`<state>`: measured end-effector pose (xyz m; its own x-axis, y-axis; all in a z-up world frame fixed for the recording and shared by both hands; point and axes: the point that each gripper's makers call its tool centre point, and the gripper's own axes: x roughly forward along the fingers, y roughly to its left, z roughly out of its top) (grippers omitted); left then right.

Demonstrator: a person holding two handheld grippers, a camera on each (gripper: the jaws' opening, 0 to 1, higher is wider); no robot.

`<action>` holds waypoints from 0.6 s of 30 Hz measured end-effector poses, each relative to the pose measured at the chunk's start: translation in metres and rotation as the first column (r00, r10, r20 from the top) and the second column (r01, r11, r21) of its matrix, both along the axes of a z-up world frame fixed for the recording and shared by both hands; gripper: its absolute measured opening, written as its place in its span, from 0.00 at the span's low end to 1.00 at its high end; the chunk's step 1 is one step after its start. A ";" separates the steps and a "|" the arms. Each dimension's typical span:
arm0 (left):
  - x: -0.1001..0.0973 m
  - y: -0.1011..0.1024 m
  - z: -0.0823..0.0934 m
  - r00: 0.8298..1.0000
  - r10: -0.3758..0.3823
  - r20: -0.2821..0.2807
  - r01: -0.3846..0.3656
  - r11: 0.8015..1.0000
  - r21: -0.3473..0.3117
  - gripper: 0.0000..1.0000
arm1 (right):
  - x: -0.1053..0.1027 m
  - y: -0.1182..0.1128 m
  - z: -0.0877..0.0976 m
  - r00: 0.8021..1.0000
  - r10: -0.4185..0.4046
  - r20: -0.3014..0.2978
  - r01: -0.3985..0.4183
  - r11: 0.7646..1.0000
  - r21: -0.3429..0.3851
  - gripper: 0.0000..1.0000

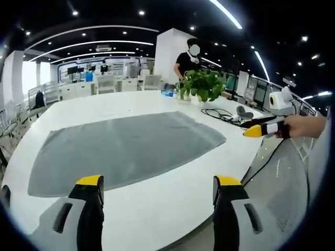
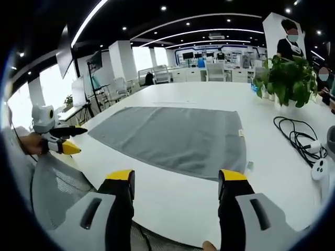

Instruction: Fold the towel on the table until its edges align and the towel forms a compact rectangular stack.

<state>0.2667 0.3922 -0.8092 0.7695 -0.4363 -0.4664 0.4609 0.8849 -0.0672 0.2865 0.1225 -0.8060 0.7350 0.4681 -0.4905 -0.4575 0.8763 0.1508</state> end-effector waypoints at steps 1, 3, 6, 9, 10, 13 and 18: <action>0.000 0.000 0.000 1.000 0.000 0.000 0.000 1.000 0.000 0.88 | 0.000 0.000 0.000 1.000 0.000 -0.002 0.000 1.000 0.002 0.65; 0.000 -0.001 0.000 1.000 -0.003 -0.001 0.003 1.000 0.001 0.88 | 0.000 0.000 -0.001 1.000 0.002 -0.003 -0.002 1.000 -0.001 0.65; 0.000 0.000 -0.001 1.000 -0.003 0.000 0.003 1.000 0.003 0.88 | -0.001 0.001 -0.001 1.000 0.007 -0.007 -0.007 1.000 -0.002 0.65; 0.000 0.000 -0.001 1.000 -0.002 -0.001 0.002 1.000 0.002 0.88 | -0.001 0.001 -0.002 1.000 0.007 -0.007 -0.007 1.000 -0.004 0.65; 0.000 0.000 -0.001 1.000 -0.003 -0.002 0.003 1.000 0.001 0.88 | -0.001 0.002 -0.002 1.000 0.008 -0.009 -0.008 1.000 -0.003 0.65; 0.000 0.000 -0.001 1.000 -0.006 -0.003 0.006 1.000 0.003 0.88 | -0.001 0.001 -0.002 1.000 0.007 -0.009 -0.007 1.000 -0.004 0.65; -0.001 -0.001 -0.002 1.000 -0.012 -0.007 0.012 1.000 0.006 0.88 | -0.001 -0.001 -0.002 1.000 -0.002 -0.010 0.002 1.000 -0.008 0.65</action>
